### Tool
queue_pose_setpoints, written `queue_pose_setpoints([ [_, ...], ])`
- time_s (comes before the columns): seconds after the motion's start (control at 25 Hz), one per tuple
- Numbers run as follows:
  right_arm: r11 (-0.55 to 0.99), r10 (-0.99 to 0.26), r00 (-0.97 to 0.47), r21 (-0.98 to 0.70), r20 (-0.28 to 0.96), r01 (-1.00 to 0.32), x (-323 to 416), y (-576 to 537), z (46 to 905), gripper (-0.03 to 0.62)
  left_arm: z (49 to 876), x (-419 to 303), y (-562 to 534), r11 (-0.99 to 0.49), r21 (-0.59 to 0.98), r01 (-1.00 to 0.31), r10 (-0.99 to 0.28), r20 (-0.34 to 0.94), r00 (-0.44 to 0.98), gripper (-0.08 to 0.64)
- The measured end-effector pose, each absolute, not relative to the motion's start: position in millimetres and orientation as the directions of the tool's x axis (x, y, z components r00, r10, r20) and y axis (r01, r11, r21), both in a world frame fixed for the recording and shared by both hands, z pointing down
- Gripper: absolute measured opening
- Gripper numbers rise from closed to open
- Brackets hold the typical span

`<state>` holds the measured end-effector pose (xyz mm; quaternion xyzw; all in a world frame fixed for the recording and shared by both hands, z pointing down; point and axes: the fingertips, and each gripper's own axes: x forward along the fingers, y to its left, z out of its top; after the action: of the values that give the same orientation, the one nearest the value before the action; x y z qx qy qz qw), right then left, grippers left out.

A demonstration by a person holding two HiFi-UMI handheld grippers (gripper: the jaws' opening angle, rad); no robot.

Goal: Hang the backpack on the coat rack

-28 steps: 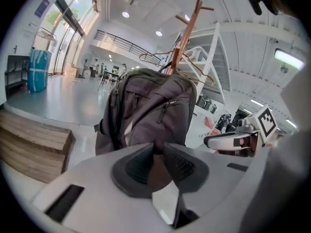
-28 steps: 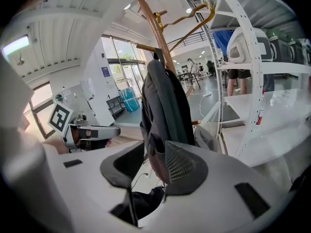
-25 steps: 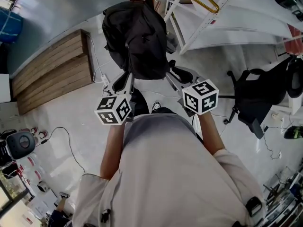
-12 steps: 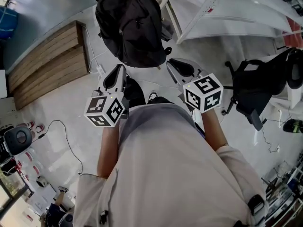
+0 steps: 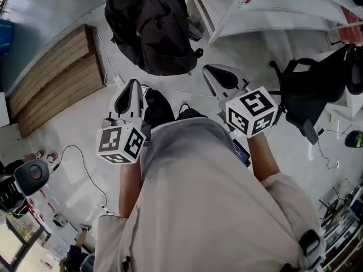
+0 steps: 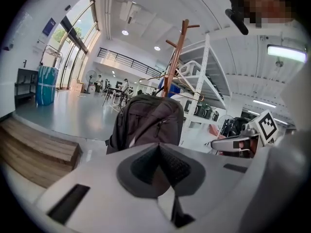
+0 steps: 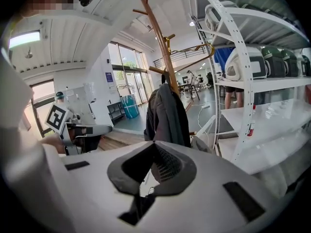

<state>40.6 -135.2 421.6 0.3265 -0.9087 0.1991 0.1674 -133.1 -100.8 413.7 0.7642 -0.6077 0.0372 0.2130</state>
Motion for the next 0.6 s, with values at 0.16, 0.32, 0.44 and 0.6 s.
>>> queue_pose_setpoints([
  [0.16, 0.713, -0.523, -0.724, -0.234, 0.450, -0.661, 38.2, -140.0, 422.3, 0.009, 412.0, -138.5, -103.6, -0.164, 0.297, -0.941, -0.914, 0.313, 0.258, 0.006],
  [0.32, 0.713, -0.525, -0.716, -0.221, 0.460, -0.665, 30.1, -148.2, 425.1, 0.009, 413.7, -146.2, -110.9, -0.158, 0.318, -0.935, -0.913, 0.314, 0.261, 0.006],
  [0.44, 0.727, -0.512, -0.724, -0.215, 0.462, -0.652, 21.6, -148.6, 423.6, 0.009, 410.6, -147.7, -112.0, -0.171, 0.308, -0.936, -0.909, 0.316, 0.270, 0.006],
  [0.6, 0.733, -0.504, -0.723, -0.209, 0.473, -0.648, 21.5, -149.4, 423.5, 0.009, 409.9, -144.0, -113.0, -0.180, 0.311, -0.933, -0.904, 0.322, 0.281, 0.006],
])
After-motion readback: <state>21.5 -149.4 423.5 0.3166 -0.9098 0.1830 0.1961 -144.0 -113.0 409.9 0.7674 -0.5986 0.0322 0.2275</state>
